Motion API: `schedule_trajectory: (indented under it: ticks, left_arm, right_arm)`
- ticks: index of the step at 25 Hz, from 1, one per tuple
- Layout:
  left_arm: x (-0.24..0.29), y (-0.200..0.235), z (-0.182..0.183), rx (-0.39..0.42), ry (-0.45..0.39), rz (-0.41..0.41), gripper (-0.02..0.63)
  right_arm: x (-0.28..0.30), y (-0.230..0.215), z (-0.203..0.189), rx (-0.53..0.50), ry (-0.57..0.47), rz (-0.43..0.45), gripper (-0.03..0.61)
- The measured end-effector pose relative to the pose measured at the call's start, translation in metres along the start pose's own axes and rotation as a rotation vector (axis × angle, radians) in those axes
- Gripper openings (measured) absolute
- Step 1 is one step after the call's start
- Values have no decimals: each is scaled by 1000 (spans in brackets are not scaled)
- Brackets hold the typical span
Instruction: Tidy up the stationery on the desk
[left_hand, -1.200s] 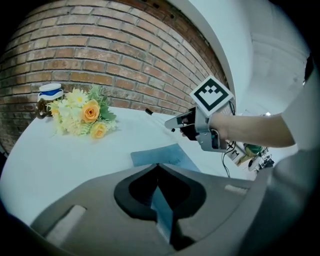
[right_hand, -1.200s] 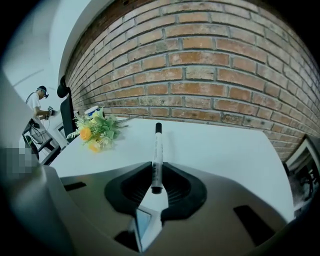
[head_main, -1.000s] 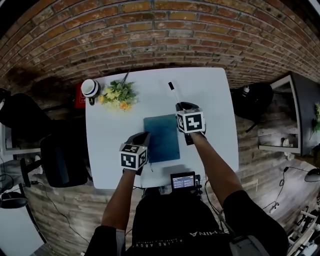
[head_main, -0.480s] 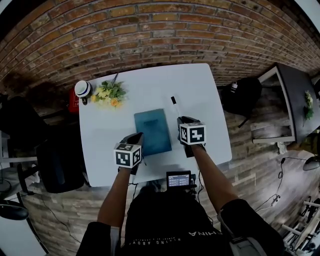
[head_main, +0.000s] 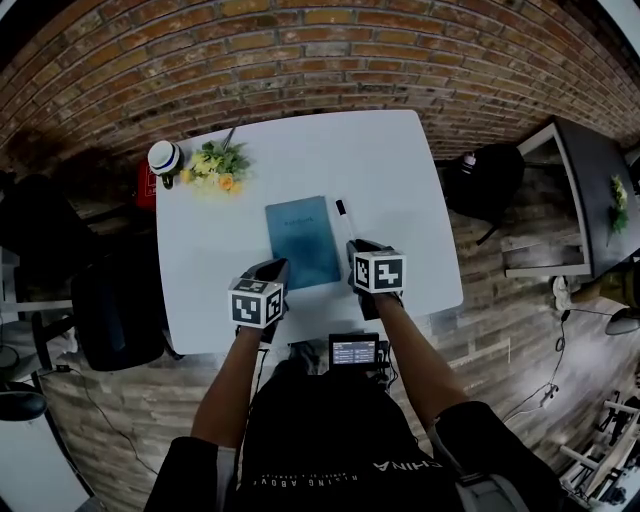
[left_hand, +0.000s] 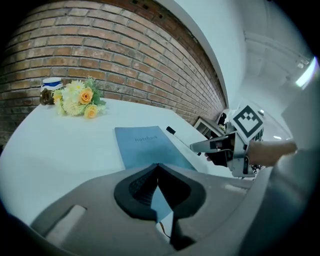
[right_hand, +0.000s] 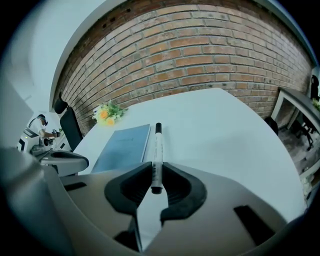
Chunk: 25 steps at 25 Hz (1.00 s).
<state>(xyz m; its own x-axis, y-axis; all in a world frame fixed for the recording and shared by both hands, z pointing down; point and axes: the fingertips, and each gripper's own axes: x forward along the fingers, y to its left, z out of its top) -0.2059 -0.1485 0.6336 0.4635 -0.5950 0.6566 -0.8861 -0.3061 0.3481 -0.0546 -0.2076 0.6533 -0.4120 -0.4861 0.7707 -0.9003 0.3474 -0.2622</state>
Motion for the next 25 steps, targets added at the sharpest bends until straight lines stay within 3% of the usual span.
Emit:
schedule_trajectory:
  ticks: [13,19,25]
  left_arm:
    - [-5,1,-13,-22,5,15,12]
    - [-6,4,-12,-19,5,16,12]
    - [-7,3,-11,-17,0,16,12]
  right_arm:
    - [10,26,-27,95,63,112,80]
    - [12,30,-29,84,84,142,83]
    - [12,33,-33,38,116,180,132]
